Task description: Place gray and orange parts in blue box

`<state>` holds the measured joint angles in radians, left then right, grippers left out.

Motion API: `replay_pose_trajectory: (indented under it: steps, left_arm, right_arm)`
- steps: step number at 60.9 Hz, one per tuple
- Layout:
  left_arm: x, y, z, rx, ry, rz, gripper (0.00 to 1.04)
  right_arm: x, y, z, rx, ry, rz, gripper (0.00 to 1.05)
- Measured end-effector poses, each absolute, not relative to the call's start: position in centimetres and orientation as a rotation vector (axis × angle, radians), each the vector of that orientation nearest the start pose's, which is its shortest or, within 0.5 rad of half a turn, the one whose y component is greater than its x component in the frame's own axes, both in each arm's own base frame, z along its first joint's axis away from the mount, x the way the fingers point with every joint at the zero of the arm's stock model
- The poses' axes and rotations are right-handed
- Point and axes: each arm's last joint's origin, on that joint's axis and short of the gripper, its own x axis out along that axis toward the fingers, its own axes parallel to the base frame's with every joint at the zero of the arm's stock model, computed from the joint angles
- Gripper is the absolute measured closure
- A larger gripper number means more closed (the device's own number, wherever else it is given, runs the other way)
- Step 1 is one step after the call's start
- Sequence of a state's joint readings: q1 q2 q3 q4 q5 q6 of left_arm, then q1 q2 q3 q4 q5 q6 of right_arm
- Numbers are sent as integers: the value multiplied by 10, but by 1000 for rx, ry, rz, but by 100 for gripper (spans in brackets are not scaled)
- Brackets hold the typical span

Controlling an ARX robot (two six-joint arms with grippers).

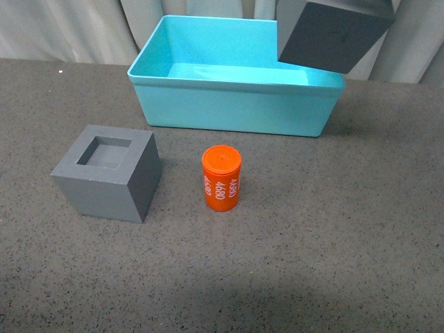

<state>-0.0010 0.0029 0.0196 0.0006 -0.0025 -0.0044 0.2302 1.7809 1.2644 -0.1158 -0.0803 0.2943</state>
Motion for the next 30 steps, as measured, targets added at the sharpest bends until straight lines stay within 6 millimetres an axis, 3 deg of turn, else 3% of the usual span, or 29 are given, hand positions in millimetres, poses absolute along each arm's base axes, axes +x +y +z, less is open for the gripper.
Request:
replay_pose_trajectory:
  steps: [14, 30]
  left_arm:
    - [97, 0, 170, -4, -17, 1, 7]
    - [97, 0, 170, -4, -17, 1, 7]
  right_arm:
    - [428, 111, 214, 209, 723, 181, 87]
    - [452, 116, 186, 194, 746, 140, 87]
